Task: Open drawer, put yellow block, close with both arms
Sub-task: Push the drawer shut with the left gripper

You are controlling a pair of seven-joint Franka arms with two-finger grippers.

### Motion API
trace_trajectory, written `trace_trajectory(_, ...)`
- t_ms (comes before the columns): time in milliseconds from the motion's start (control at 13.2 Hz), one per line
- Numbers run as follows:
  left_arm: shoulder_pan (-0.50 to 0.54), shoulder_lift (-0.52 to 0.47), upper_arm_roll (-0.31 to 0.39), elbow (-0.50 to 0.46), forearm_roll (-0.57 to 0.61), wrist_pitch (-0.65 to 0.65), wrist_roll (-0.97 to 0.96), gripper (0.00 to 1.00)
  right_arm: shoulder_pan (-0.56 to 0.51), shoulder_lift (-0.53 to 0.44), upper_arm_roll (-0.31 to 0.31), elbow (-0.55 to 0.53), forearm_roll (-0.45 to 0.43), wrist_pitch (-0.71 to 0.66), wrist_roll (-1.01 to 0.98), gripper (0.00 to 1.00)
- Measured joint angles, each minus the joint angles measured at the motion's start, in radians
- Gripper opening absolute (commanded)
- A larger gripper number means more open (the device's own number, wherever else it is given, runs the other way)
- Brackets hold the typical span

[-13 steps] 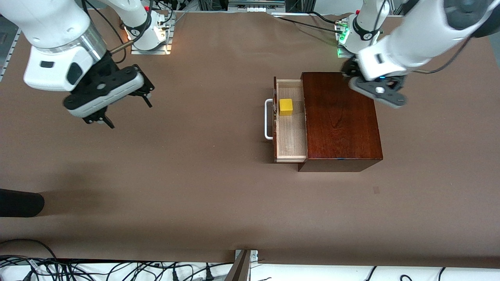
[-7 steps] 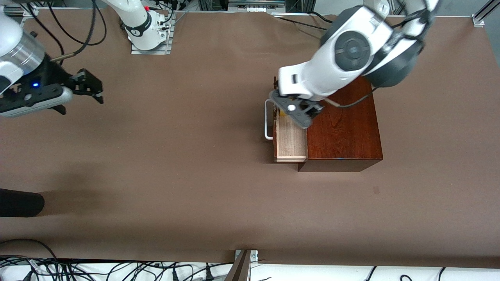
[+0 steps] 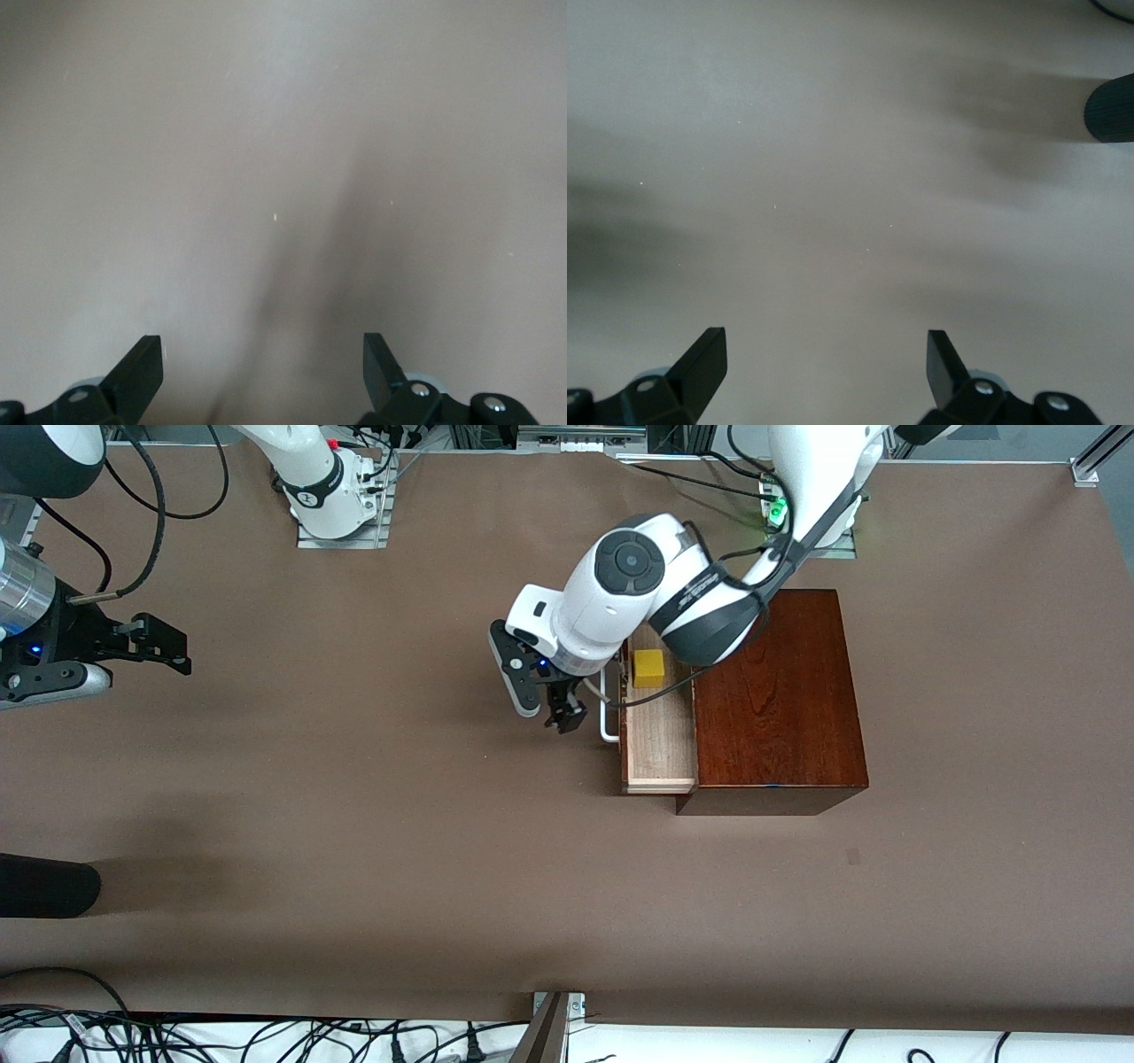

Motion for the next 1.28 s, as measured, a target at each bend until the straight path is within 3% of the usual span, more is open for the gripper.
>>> trace_trajectory(302,-0.025,0.069,-0.001,0.0,0.01,0.063,0.147,1.0,0.003,0.0,-0.001,-0.003,0.04,0.0,0.078,1.0)
trace_trajectory(680,-0.024,0.082,0.061,-0.017,0.056,-0.154,0.373,1.0,0.006,0.0,-0.002,0.001,0.044,0.005,0.108,1.0)
trace_trajectory(1058,-0.037,0.1,0.062,-0.097,0.074,-0.18,0.385,1.0,0.006,0.0,-0.003,0.002,0.038,0.007,0.108,1.0)
trace_trajectory(1284,-0.036,0.101,0.076,-0.099,0.108,-0.21,0.431,1.0,0.006,-0.002,-0.005,0.005,0.036,0.007,0.108,1.0)
